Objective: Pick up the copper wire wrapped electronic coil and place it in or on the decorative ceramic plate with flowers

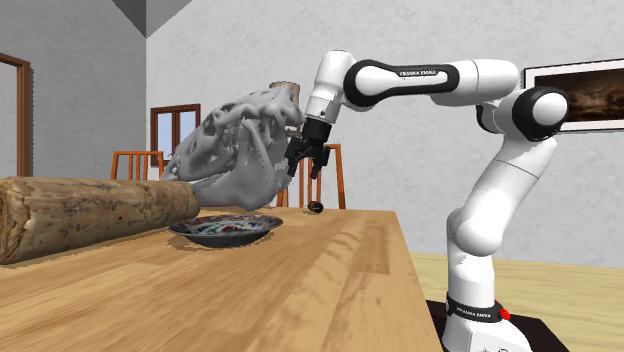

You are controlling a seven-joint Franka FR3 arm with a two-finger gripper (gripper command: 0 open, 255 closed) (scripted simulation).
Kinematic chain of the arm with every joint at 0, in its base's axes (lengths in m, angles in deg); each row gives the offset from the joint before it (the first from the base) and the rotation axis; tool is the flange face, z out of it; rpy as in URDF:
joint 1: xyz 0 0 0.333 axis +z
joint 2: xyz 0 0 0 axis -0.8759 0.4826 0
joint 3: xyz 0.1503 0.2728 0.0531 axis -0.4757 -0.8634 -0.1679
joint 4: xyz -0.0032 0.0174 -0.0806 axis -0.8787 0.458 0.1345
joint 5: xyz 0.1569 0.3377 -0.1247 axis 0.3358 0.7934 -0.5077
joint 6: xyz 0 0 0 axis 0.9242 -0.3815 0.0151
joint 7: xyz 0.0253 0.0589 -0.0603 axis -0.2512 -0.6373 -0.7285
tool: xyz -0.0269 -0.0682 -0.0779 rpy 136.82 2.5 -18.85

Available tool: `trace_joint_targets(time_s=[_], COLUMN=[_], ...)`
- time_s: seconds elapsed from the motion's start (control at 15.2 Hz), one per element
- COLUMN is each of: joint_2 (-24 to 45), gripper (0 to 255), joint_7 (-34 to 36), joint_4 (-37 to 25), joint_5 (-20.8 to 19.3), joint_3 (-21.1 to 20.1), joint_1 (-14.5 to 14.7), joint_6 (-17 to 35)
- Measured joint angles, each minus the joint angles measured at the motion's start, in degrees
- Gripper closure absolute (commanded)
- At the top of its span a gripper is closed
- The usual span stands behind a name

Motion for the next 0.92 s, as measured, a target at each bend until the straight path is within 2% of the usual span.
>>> trace_joint_targets(time_s=[0.13,0.2,0.33,0.53,0.59,0.92], joint_2=[-0.9,1.7,4.1,5.7,5.8,5.7], gripper=[0,0,0,0,255,255], joint_7=[-0.2,-0.7,-0.6,-0.5,-0.5,-0.4], joint_4=[2.7,2.6,3.5,3.5,3.5,3.1], joint_5=[0.1,-0.1,0.1,-0.1,-0.1,0.0], joint_3=[-0.4,-0.3,-0.5,-0.6,-0.7,-0.7], joint_1=[-0.3,-0.8,-0.8,-1.1,-1.0,-0.9], joint_6=[4.8,5.0,-1.6,-3.9,-4.1,-4.2])
